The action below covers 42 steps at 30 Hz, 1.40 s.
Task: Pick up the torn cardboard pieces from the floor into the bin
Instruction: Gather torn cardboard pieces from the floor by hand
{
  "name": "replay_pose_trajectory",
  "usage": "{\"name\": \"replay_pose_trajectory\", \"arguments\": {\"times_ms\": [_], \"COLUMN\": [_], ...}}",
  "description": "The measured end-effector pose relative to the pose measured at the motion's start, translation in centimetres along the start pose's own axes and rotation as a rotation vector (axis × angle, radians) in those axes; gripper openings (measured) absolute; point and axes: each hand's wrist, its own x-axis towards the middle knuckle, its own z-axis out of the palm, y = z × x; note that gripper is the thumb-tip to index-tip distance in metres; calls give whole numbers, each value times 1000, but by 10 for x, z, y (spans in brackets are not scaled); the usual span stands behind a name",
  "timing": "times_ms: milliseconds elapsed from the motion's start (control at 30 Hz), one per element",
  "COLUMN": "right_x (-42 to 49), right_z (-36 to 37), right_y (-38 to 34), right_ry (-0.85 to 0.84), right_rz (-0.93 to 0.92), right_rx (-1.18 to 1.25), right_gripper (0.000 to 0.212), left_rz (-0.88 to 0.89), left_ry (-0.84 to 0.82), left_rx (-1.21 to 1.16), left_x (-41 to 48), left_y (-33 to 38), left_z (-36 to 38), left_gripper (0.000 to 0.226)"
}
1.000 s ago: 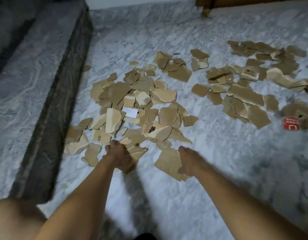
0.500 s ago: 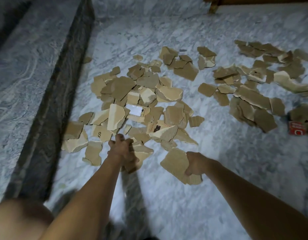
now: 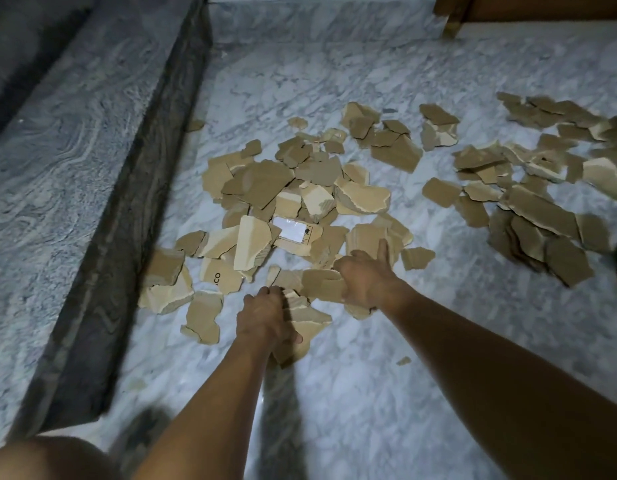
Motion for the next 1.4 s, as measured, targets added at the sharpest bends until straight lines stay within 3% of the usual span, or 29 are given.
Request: {"name": "replay_pose_trajectory", "arguments": {"times_ms": [133, 233, 333, 433, 533, 600, 700, 767, 833, 1100, 1233, 1400], "right_x": [-19, -36, -54, -79, -103, -117, -132, -134, -134, -130, -131, -116], "right_z": [4, 3, -22, -51, -43, -15, 32, 48, 55, 62, 58, -1], "right_y": [-2, 9, 50, 108, 150, 159, 153, 147, 144, 142, 143, 169], "right_ry": [127, 81, 72, 30, -157, -192, -42, 63, 70, 88, 78, -26], "right_rz": [-81, -80, 90, 284, 474, 565, 584, 569, 561, 604, 594, 592], "right_rx": [8, 394, 697, 667, 516, 408, 406, 405, 370, 377, 369, 627], "right_gripper": [57, 64, 62, 52, 53, 54, 49, 47, 48, 50, 49, 51], "left_rz": [32, 64, 66, 44, 126, 187, 443, 586, 643, 554, 548, 412], "left_ry": [0, -9, -106, -273, -407, -428, -271, -129, -94, -88, -99, -188], "left_rx": [6, 64, 121, -38, -39, -64, 172, 308, 380, 422, 253, -61], "left_x": [-1, -3, 3, 5, 4, 6, 13, 13, 14, 14, 8, 0], "left_y": [4, 10, 16, 35, 70, 94, 126, 146, 162, 172, 172, 157], "left_z": [-6, -14, -33, -66, -78, -64, -30, -18, -11, -1, -5, -19], "left_gripper": [81, 66, 63, 52, 60, 66, 80, 78, 70, 65, 60, 64]}}
